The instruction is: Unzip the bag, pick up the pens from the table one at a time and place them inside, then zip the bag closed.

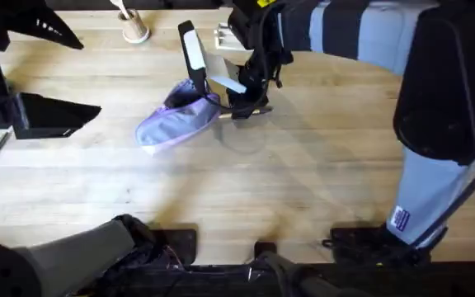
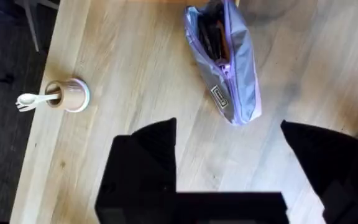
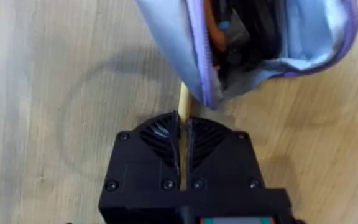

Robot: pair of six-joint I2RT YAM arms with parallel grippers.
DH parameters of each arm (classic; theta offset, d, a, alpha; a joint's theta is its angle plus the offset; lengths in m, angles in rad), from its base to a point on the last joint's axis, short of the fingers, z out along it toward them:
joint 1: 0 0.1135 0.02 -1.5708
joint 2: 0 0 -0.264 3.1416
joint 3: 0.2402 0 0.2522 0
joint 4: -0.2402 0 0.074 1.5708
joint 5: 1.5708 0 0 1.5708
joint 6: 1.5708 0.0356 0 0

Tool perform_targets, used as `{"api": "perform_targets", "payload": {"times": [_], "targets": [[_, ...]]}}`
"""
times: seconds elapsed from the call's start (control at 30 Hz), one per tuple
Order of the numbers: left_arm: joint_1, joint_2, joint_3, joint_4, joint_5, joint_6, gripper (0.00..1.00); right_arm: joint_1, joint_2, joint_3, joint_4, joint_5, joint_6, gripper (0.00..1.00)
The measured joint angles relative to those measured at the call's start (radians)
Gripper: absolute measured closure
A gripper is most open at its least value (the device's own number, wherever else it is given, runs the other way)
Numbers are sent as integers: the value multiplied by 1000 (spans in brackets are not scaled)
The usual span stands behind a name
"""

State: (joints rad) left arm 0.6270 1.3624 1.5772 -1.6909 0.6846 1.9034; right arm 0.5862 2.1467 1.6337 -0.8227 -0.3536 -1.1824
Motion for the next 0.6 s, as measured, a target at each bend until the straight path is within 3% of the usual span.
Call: {"api": "perform_targets", "payload": {"times": [0.3,0.6], "targets": [[0,0,0,0,0,0,7,7,-16,-5,-9,40,-38,958],[0,0,0,0,0,0,7,-16,-96,-54,-55,172,-191,967]]}}
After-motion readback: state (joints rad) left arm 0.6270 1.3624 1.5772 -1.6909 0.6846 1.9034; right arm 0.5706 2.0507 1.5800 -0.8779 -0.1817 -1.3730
